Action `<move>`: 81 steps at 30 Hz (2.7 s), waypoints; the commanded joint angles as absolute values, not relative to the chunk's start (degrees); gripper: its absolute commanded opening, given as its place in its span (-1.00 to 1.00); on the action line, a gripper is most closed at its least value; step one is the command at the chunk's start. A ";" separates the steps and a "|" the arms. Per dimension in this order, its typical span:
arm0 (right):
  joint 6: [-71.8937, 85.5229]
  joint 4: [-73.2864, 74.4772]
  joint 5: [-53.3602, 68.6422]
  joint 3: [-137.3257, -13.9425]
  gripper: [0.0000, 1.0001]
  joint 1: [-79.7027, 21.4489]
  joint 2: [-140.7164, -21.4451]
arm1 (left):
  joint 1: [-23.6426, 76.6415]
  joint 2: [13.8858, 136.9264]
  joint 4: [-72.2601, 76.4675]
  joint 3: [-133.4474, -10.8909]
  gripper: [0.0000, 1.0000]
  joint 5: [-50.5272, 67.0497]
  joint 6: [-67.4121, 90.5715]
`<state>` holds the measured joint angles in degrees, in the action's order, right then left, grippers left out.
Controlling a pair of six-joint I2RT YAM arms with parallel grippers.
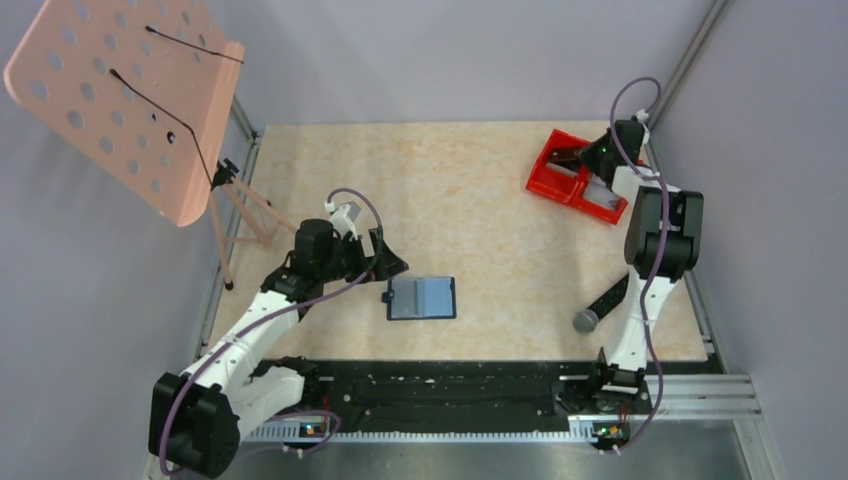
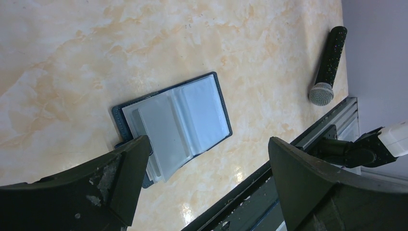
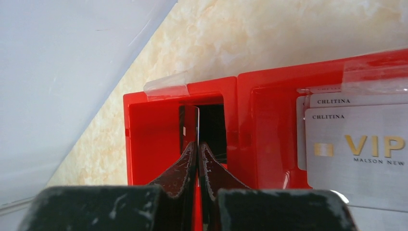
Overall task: Take the credit cards out of the card holder
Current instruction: Place the credit card in the storage box, then remove the credit card from the card holder.
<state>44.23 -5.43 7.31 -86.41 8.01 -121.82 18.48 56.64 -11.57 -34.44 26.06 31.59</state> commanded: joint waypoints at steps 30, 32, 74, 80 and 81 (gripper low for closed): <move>47.49 -11.43 6.43 -86.28 -0.70 8.26 -122.79 | 18.59 56.30 -11.05 -36.48 0.96 25.31 31.29; 47.30 -10.68 6.53 -86.69 -0.64 8.26 -122.78 | 18.63 56.19 -11.06 -36.47 0.96 25.31 31.29; 36.00 4.83 12.43 -77.45 -0.23 1.31 -100.65 | 18.72 71.43 -18.18 -39.04 0.70 26.14 32.52; 35.46 1.50 14.74 -64.09 -0.15 -9.62 -92.79 | 19.08 73.98 -10.59 -34.47 0.57 30.21 34.82; 35.15 0.99 14.61 -62.05 -0.12 -11.60 -91.65 | 19.51 74.67 -9.77 -33.99 0.55 30.59 35.32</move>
<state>36.84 3.92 12.19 -68.07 -5.15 -97.10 18.61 72.69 -15.97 -35.92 26.46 33.39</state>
